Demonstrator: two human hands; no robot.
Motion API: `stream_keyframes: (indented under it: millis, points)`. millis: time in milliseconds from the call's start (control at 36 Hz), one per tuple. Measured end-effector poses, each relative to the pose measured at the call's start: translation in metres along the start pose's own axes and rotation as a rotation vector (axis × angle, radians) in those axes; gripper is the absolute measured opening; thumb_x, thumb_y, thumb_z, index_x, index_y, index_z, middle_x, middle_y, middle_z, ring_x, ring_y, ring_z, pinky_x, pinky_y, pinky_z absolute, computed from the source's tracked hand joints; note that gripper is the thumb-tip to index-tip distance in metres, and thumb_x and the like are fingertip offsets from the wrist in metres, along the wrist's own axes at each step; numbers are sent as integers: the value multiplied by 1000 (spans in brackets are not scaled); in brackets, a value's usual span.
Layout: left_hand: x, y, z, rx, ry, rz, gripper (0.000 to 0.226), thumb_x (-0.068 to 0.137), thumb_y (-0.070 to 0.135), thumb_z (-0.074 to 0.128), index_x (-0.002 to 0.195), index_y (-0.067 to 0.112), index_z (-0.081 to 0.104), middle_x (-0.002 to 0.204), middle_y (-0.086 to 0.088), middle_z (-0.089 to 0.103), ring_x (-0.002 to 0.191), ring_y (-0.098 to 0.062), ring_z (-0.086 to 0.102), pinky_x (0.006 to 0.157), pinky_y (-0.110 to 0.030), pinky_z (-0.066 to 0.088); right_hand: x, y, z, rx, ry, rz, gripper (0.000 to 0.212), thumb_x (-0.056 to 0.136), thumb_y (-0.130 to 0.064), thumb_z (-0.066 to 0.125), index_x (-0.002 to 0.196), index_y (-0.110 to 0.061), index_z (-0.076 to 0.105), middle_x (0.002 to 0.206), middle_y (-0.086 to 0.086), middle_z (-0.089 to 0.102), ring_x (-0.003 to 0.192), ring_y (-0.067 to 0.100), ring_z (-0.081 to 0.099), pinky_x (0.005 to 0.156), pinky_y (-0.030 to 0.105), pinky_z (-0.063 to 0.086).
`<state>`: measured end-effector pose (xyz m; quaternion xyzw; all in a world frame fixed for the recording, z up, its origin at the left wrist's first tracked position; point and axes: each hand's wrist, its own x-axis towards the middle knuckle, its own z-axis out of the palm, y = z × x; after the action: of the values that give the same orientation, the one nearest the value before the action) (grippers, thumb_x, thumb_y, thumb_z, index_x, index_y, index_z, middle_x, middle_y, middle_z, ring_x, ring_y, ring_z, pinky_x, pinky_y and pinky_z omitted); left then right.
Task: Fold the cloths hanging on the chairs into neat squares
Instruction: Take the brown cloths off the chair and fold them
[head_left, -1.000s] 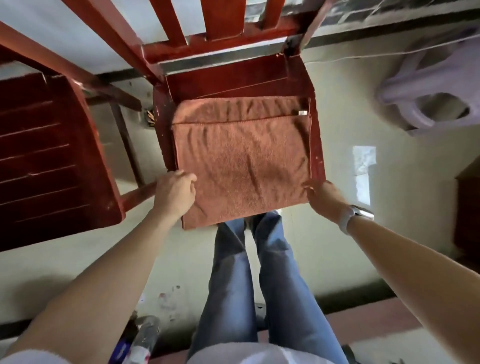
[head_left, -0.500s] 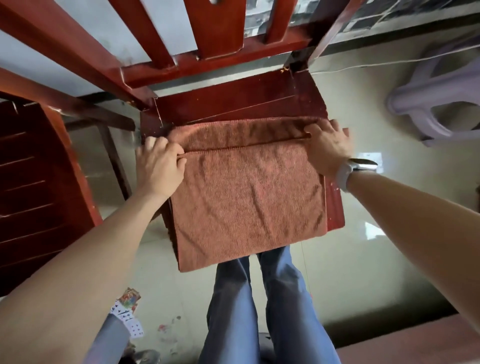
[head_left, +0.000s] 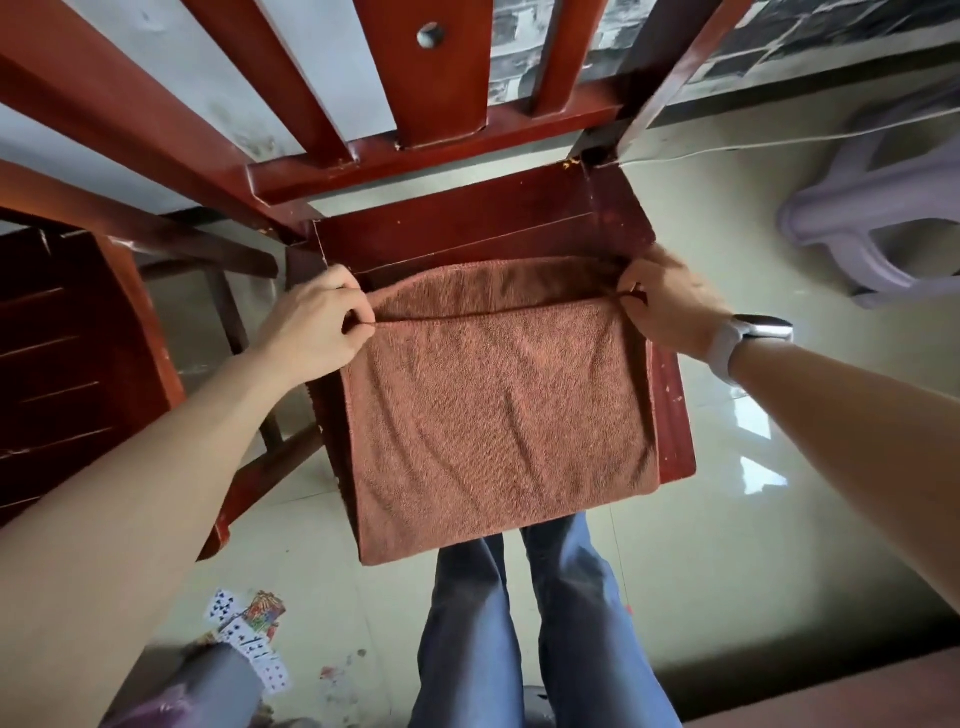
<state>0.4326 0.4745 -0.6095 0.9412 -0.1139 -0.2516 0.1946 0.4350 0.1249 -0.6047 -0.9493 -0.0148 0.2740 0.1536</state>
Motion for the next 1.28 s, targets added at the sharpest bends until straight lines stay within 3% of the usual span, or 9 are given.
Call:
stream_keyframes:
  millis: [83, 222, 444, 556, 750, 917, 1139, 1278]
  points:
    - [-7, 1, -5, -5, 35, -5, 8, 84, 18, 64, 86, 12, 68, 101, 1, 56, 89, -18, 53, 80, -34, 43, -5, 2, -5, 13, 21, -4, 20, 89, -7, 46, 101, -4, 63, 111, 19, 54, 99, 39, 53, 87, 40, 43]
    - [-26, -1, -15, 35, 100, 1, 14, 84, 21, 65, 89, 9, 68, 100, -6, 65, 90, -29, 62, 81, -40, 48, -21, 17, -13, -99, 101, -107, 15, 89, -10, 53, 97, -1, 62, 99, 20, 59, 93, 39, 56, 89, 42, 37]
    - [-73, 23, -40, 67, 194, 19, 20, 82, 27, 66, 87, 9, 66, 89, -10, 67, 78, -30, 63, 68, -40, 51, -71, 23, -39, -189, 193, -237, 9, 86, -8, 59, 86, 1, 61, 84, 19, 61, 76, 38, 60, 77, 42, 44]
    - [-99, 43, -56, 72, 229, 30, 14, 81, 21, 68, 83, 8, 65, 84, -11, 67, 76, -30, 63, 67, -39, 51, -100, 19, -55, -176, 212, -244, 6, 83, 2, 57, 87, 0, 61, 84, 18, 61, 74, 37, 60, 76, 42, 44]
    - [-157, 81, -83, 29, 289, 44, 5, 78, 4, 68, 82, 4, 66, 83, -9, 67, 81, -30, 63, 73, -39, 50, -168, 7, -84, -146, 265, -238, 23, 72, 15, 59, 89, 1, 62, 82, 18, 62, 70, 38, 59, 72, 39, 45]
    - [-209, 115, -110, 1, 423, -57, 7, 77, 11, 70, 84, 9, 68, 84, -5, 67, 83, -26, 61, 71, -39, 50, -222, -6, -129, -35, 396, -284, 15, 81, 3, 50, 88, 2, 63, 81, 19, 63, 66, 37, 58, 67, 36, 41]
    - [-243, 167, -172, 28, 603, 27, 11, 72, 9, 75, 80, 3, 71, 80, -8, 69, 78, -28, 64, 73, -40, 51, -255, -6, -205, -98, 524, -392, 12, 83, 2, 54, 91, -1, 63, 83, 15, 62, 73, 36, 61, 70, 39, 47]
    - [-255, 195, -212, 54, 698, 51, 8, 75, 12, 73, 79, 6, 70, 80, -6, 68, 79, -25, 62, 77, -24, 39, -265, -5, -252, -151, 611, -390, 27, 88, -17, 39, 90, -5, 63, 84, 12, 62, 77, 33, 61, 73, 38, 42]
